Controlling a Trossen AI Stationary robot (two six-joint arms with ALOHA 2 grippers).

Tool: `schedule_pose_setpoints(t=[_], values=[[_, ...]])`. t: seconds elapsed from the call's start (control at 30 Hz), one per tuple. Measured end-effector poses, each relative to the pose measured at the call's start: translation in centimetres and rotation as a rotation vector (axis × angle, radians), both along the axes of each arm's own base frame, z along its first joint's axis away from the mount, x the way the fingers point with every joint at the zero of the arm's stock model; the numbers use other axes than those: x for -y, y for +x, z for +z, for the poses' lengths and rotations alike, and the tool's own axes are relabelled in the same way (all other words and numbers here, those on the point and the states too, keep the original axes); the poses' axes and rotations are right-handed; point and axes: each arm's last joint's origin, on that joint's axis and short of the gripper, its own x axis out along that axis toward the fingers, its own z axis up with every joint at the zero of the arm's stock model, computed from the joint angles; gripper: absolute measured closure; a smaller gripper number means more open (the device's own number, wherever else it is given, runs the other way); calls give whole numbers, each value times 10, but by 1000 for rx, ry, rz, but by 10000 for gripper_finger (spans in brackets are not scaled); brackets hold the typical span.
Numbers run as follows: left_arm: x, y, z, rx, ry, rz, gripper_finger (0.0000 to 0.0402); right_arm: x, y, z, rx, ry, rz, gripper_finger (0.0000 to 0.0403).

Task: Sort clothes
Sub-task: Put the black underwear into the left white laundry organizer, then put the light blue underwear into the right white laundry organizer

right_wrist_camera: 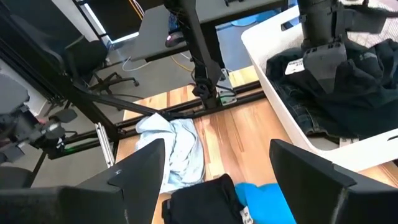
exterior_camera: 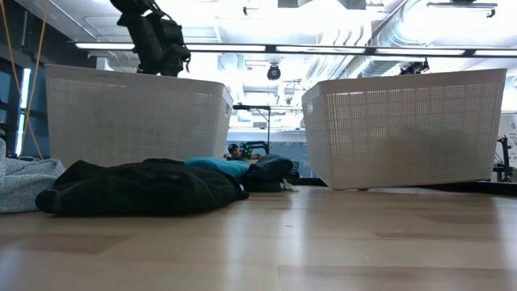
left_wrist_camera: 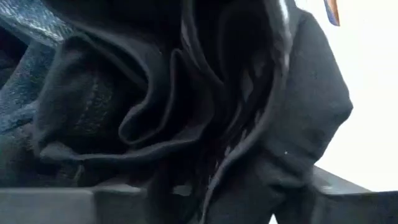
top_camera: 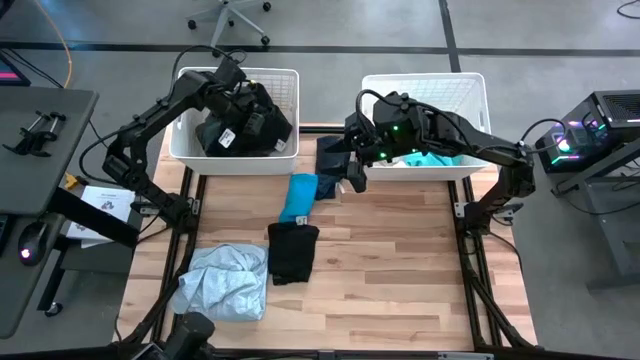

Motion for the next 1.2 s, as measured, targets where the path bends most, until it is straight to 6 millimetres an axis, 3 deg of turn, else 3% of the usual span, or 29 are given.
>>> schedule_pose_setpoints(t=[0.23,0.5,0.67,0.9,1.03,1.2], values=[[3,-9,2,43,-92,43,106,0,-3,-7,-76,11,-2,128],[55,-3,44,0,201,-38,106,0,-2,-21,-172,-45,11,128],[96,-1,80,156,436,-100,107,5,18,-55,-267,-110,35,128],[143,-9,113,320,647,-122,108,13,66,-115,-376,-274,158,128],[161,-11,119,359,703,-123,108,19,87,-145,-429,-286,181,128],[181,1,105,484,730,-145,108,32,109,-189,-534,-145,44,128]])
